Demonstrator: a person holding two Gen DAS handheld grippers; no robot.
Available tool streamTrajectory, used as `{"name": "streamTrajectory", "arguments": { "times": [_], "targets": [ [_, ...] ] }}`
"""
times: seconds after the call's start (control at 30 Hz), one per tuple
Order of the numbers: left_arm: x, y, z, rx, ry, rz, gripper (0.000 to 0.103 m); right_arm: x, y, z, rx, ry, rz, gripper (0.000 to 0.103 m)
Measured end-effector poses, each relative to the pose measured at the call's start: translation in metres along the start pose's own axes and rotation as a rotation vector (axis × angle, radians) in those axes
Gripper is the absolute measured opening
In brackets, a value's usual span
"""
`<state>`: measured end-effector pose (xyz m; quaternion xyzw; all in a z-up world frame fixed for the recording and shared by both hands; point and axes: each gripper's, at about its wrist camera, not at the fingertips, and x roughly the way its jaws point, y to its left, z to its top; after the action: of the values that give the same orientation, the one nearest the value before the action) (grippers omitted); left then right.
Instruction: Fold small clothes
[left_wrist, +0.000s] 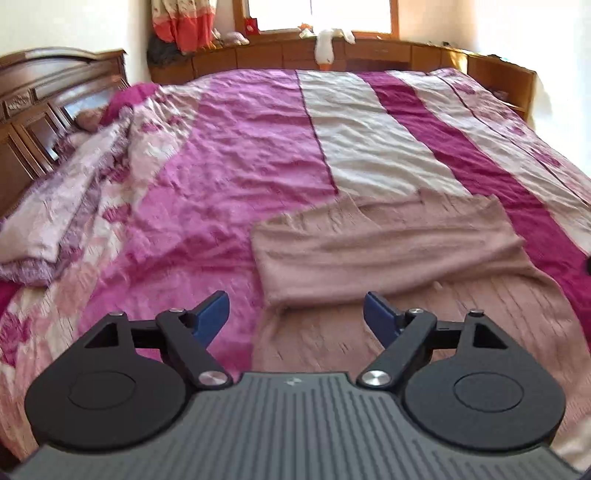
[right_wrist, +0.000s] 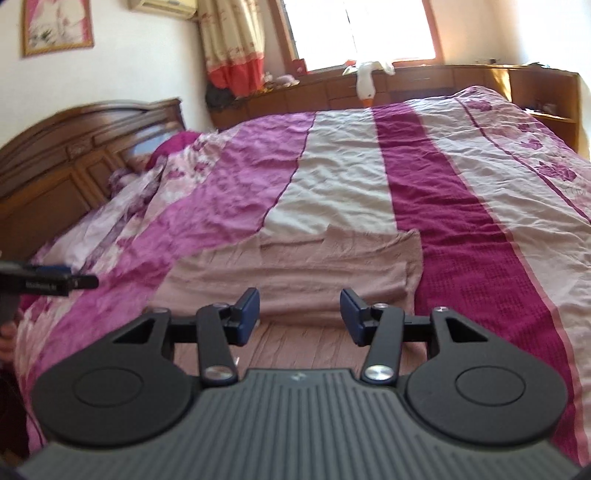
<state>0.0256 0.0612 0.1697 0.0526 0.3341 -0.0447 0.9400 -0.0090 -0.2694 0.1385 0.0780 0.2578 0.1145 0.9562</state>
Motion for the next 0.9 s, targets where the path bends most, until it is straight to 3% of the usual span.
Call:
{"name": "streamTrajectory", "arguments": {
  "times": [0.2, 0.43, 0.67, 0.87, 0.9],
  "targets": [
    [-0.006, -0.023, -0.053, 0.038, 0.078, -0.037, 0.085, -0.004, 0.018, -0.038, -0.07, 0.091, 0.003, 0.051],
    [-0.001, -0.046, -0.101, 0.171, 0.147, -0.052, 0.085, -0.009, 0.04, -0.083, -0.221, 0.188, -0.013, 0.051],
    [0.003, -0.053, -0.124, 0.287, 0.202, -0.1, 0.085, -0.007, 0.053, -0.116, -0.331, 0.3, 0.023, 0.051],
    [0.004, -0.054, -0.139, 0.354, 0.241, -0.13, 0.085, -0.006, 0.055, -0.127, -0.358, 0.334, 0.009, 0.051],
    [0.004, -0.053, -0.141, 0.362, 0.251, -0.141, 0.085, -0.006, 0.055, -0.128, -0.361, 0.34, 0.003, 0.055]
  ]
}}
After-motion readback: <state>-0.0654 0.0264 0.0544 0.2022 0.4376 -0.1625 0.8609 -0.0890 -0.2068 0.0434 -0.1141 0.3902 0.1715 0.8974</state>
